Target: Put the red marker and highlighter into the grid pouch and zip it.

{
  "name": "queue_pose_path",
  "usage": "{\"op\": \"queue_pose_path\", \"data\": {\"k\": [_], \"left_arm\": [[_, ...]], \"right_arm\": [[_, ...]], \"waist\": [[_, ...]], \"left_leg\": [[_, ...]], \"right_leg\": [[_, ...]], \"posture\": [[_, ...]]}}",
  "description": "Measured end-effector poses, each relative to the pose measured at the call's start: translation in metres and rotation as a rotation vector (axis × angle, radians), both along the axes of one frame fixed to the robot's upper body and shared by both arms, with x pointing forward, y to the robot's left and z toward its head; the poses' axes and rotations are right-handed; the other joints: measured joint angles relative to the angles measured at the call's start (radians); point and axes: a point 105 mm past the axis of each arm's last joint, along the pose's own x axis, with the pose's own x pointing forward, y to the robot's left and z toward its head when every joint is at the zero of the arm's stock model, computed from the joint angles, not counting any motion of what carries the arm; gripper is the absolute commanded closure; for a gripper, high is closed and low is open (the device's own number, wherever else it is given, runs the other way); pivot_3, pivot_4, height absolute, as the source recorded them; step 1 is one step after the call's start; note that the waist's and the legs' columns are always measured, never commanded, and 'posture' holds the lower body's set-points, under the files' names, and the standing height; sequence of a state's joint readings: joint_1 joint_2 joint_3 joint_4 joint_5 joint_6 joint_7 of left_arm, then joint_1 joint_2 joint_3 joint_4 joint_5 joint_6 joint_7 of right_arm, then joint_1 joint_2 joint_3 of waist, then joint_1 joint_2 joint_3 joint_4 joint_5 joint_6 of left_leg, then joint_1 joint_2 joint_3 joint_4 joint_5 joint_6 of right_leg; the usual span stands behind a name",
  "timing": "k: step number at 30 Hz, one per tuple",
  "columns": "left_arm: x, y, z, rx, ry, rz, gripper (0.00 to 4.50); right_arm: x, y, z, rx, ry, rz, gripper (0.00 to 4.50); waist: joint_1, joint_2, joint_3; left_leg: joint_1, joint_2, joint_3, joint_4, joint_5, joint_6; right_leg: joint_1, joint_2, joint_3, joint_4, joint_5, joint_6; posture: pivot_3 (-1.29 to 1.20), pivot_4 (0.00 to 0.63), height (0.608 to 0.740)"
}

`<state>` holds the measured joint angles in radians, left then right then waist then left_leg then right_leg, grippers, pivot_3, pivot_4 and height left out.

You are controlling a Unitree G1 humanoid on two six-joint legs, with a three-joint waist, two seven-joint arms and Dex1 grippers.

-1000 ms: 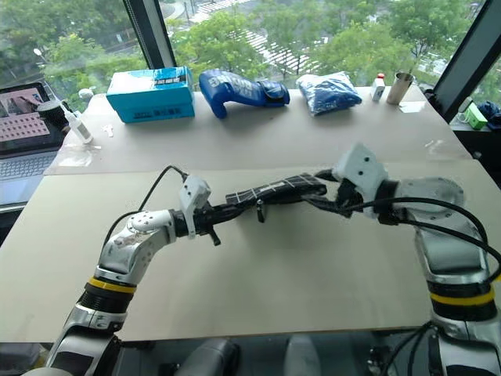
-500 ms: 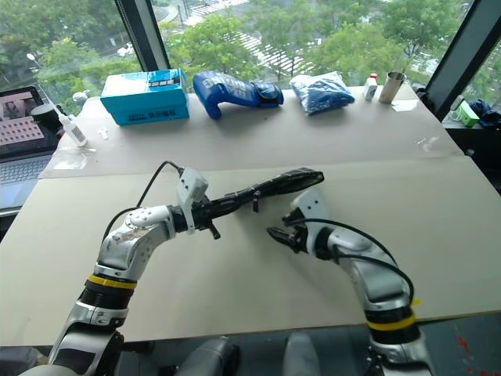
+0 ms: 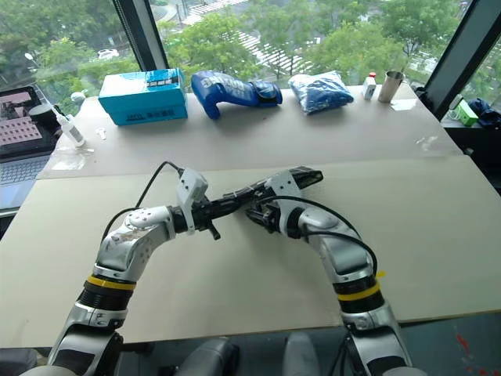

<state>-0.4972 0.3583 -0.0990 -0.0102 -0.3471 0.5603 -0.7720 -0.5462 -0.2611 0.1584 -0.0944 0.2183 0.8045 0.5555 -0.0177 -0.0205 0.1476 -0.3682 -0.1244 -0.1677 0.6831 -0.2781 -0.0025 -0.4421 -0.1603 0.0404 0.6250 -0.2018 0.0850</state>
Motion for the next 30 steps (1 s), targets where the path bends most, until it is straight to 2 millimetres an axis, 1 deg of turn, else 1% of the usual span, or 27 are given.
{"op": "queue_pose_path", "data": {"k": [3,5,10,14,18,20,22,24,27,28,29,30], "left_arm": [[0.0,0.0,-0.001,0.0,0.008,0.003,4.5],[0.0,0.0,-0.001,-0.002,0.009,0.004,4.5],[0.0,0.0,-0.002,-0.007,0.015,0.007,4.5],[0.0,-0.001,-0.002,-0.009,0.015,0.01,4.5],[0.0,-0.001,-0.003,-0.01,0.016,0.008,4.5],[-0.001,-0.003,-0.004,-0.011,0.019,0.0,4.5],[-0.002,-0.005,-0.005,-0.009,0.022,-0.007,4.5],[-0.002,-0.006,-0.005,-0.01,0.023,-0.01,4.5],[-0.003,-0.007,-0.005,-0.015,0.023,-0.016,4.5],[-0.003,-0.007,-0.005,-0.017,0.023,-0.018,4.5],[-0.003,-0.007,-0.005,-0.018,0.022,-0.02,4.5],[-0.004,-0.009,-0.005,-0.022,0.023,-0.029,4.5]], "right_arm": [[0.0,0.003,-0.001,-0.001,0.004,0.01,3.68],[-0.001,0.001,-0.001,-0.004,0.003,0.015,4.45],[-0.004,-0.006,0.001,-0.026,-0.01,0.033,4.48],[-0.014,-0.011,0.006,-0.014,-0.02,0.073,4.48],[-0.025,-0.016,0.006,-0.02,-0.007,0.109,4.48],[-0.029,-0.033,0.001,-0.086,0.005,0.105,4.48],[-0.029,-0.055,-0.003,-0.162,0.011,0.075,4.48],[-0.022,-0.088,-0.004,-0.232,0.006,-0.007,4.48],[-0.013,-0.135,0.006,-0.293,-0.018,-0.136,4.48],[-0.012,-0.146,0.009,-0.304,-0.026,-0.162,4.48],[-0.012,-0.16,0.013,-0.318,-0.035,-0.197,4.48],[-0.012,-0.165,0.014,-0.323,-0.038,-0.202,4.48]], "waist": [[0.0,0.0,0.0],[0.0,0.0,0.0],[0.0,0.0,0.0],[0.001,0.0,0.0],[0.002,0.0,0.0],[0.005,0.0,0.0],[0.009,0.0,0.0],[0.01,0.0,0.0],[0.008,0.0,0.0],[0.007,0.0,0.0],[0.005,0.0,0.0],[0.004,0.0,0.0]], "left_leg": [[0.0,0.0,0.0,0.0,0.0,0.0],[0.0,0.0,0.0,0.0,0.0,0.0],[0.0,0.0,0.0,0.0,0.0,0.0],[0.0,0.0,0.0,0.0,0.0,0.0],[0.0,0.0,0.0,0.0,0.0,0.0],[0.0,-0.001,0.0,0.0,0.0,0.0],[0.0,-0.001,0.001,0.0,0.0,0.001],[0.0,-0.001,0.001,0.0,0.0,0.001],[0.0,-0.001,0.001,0.0,0.0,0.001],[0.0,-0.001,0.001,0.0,0.0,0.001],[0.0,0.0,0.001,-0.001,0.0,0.001],[0.0,0.0,0.001,-0.001,0.0,0.001]], "right_leg": [[0.0,0.0,0.0,0.0,0.0,0.0],[0.0,0.0,0.0,0.0,0.0,0.0],[0.0,0.0,0.0,0.0,0.0,0.0],[0.0,0.0,0.0,0.0,0.0,0.0],[0.0,0.0,0.0,-0.001,0.0,0.0],[0.001,0.0,0.0,-0.001,0.0,0.0],[0.001,-0.001,-0.001,-0.002,0.0,0.0],[0.002,-0.001,-0.001,-0.006,0.0,0.0],[0.002,0.0,-0.001,-0.006,0.0,0.0],[0.002,0.0,0.0,-0.007,0.0,0.0],[0.002,0.0,-0.001,-0.007,0.0,0.0],[0.002,0.0,0.0,-0.007,0.0,0.0]], "posture": [[0.0,0.15,0.74],[0.0,0.15,0.74],[0.0,0.15,0.74],[0.0,0.15,0.74],[0.0,0.15,0.74],[0.0,0.15,0.74],[0.0,0.15,0.74],[0.0,0.15,0.74],[0.0,0.15,0.74],[0.0,0.15,0.74],[0.0,0.15,0.74],[0.0,0.15,0.74]]}}
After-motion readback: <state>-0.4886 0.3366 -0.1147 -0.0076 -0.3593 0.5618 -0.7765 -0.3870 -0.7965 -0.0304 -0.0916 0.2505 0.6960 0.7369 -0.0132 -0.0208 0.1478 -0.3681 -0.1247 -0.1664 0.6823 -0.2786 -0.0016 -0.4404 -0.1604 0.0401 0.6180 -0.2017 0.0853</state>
